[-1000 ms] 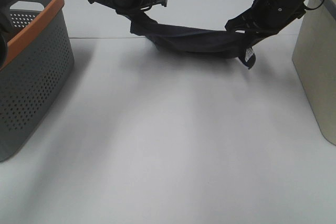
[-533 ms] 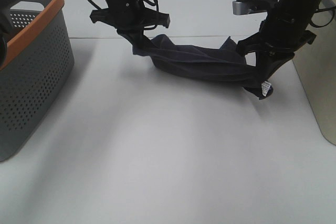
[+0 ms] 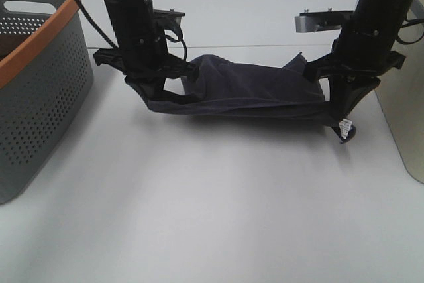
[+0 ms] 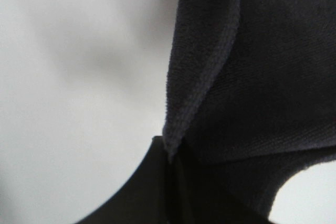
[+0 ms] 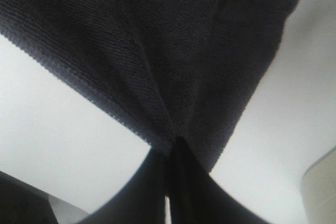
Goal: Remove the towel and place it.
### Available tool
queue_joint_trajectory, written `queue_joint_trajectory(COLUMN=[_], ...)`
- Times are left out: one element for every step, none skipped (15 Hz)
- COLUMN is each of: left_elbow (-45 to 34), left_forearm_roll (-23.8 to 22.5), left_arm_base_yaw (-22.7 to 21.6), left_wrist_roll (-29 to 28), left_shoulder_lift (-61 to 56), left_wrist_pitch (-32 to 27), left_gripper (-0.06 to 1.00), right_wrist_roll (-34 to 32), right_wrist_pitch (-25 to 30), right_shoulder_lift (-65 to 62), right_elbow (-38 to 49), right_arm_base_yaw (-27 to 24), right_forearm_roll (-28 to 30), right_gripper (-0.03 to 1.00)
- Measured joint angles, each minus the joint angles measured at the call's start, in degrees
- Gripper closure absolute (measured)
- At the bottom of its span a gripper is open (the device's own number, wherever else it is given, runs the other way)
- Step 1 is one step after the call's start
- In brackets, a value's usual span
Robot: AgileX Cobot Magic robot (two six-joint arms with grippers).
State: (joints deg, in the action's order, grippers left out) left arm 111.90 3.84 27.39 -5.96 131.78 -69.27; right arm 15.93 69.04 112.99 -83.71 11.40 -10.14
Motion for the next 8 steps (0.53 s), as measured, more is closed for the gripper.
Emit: queue_joint_trajectory(left_elbow=[-4.24, -7.96, -10.66, -12.72, -14.15, -14.9, -15.13, -15.13], left_forearm_roll=[0.57, 1.43, 2.23, 2.92, 3.21, 3.55, 3.72, 3.84], left_arm_base_yaw=[0.0, 0.06, 0.23, 0.34, 0.52, 0.57, 0.57, 0.57], left_wrist_roll=[0.97, 2.06, 2.98, 4.07, 5.04, 5.96, 5.96, 5.96], left_shoulder_lift=[-1.49, -2.75, -3.61, -4.07, -4.47, -4.64, -5.04, -5.1], left_wrist_pitch=[0.17, 0.29, 0.52, 0.57, 0.74, 0.74, 0.86, 0.86], left_gripper=[0.94, 0.94, 0.94, 0.94, 0.94, 0.94, 0.94, 0.94], right_wrist_roll=[0.0, 0.0, 0.0, 0.0, -0.11, -0.29, -0.46, -0.46], right_wrist_pitch=[0.0, 0.0, 0.0, 0.0, -0.06, -0.17, -0.29, -0.29], right_shoulder_lift=[0.0, -0.11, -0.11, -0.11, -0.11, -0.23, -0.29, -0.29], right_elbow=[0.92, 3.55, 5.67, 7.22, 8.08, 8.94, 11.52, 12.38], right_arm_base_yaw=[0.0, 0.11, 0.11, 0.11, 0.11, 0.34, 0.34, 0.34], right_forearm_roll=[-0.34, -1.26, -1.95, -2.41, -2.86, -2.92, -3.55, -3.9], right_gripper=[0.97, 0.97, 0.97, 0.97, 0.97, 0.97, 0.97, 0.97])
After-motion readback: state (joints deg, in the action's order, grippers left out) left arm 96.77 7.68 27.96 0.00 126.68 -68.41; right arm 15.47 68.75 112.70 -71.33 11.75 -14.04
